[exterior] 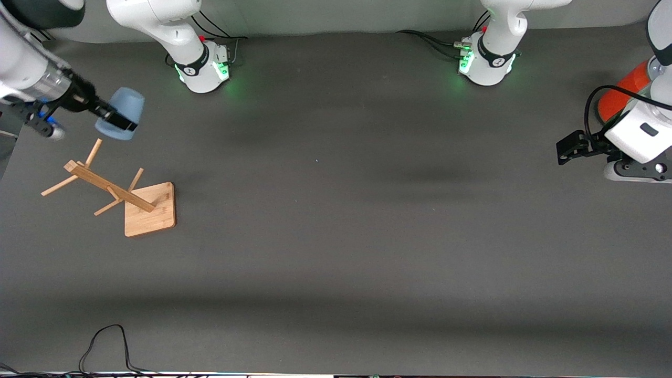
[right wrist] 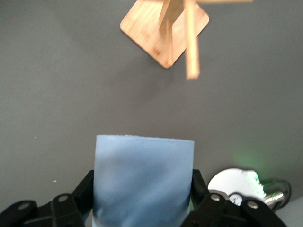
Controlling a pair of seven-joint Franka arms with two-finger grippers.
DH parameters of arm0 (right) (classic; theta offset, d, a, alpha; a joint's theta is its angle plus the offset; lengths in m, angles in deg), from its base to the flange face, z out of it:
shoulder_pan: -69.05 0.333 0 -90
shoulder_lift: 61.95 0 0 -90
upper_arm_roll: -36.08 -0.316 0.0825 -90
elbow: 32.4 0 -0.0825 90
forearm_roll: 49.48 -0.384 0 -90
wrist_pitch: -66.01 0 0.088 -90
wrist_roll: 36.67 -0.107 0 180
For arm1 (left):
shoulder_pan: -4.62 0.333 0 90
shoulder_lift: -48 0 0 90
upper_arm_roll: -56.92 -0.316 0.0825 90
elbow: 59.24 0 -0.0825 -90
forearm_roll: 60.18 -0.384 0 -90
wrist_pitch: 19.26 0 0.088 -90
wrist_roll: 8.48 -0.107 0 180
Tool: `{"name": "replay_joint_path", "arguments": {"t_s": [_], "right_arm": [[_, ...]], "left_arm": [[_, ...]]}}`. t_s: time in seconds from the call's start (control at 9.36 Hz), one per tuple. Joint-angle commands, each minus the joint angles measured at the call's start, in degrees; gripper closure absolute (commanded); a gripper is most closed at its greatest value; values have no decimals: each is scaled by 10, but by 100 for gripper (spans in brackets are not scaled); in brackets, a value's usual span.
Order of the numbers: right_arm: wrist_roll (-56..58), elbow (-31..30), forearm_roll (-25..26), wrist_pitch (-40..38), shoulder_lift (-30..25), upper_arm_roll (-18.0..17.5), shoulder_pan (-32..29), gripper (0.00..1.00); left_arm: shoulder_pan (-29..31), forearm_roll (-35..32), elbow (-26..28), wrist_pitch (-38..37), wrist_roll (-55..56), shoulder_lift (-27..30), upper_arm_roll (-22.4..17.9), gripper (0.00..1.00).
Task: Rotate and upright cup with both arms
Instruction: 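Carry the blue cup to the table middle with the right gripper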
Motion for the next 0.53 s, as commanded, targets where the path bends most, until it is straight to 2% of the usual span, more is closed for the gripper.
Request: {"name": "replay_joint_path", "arguments": {"t_s": [0.0, 0.11, 0.21, 0.43], "right_arm": [[-159, 3, -4, -2, -8, 4, 108, 51], [-250, 26, -5, 18, 21, 4, 173, 51], [-339, 66, -6, 35, 76, 4, 232, 51], [-506, 211, -53, 43, 235, 4, 303, 51]], "left_arm": [[-2, 7, -10, -16, -6, -1, -2, 0], [-2, 7, -10, -12, -6, -1, -2, 0], [-2, 7, -10, -10, -6, -2, -2, 0], [-2, 8, -8, -10, -6, -2, -2, 0]]}}
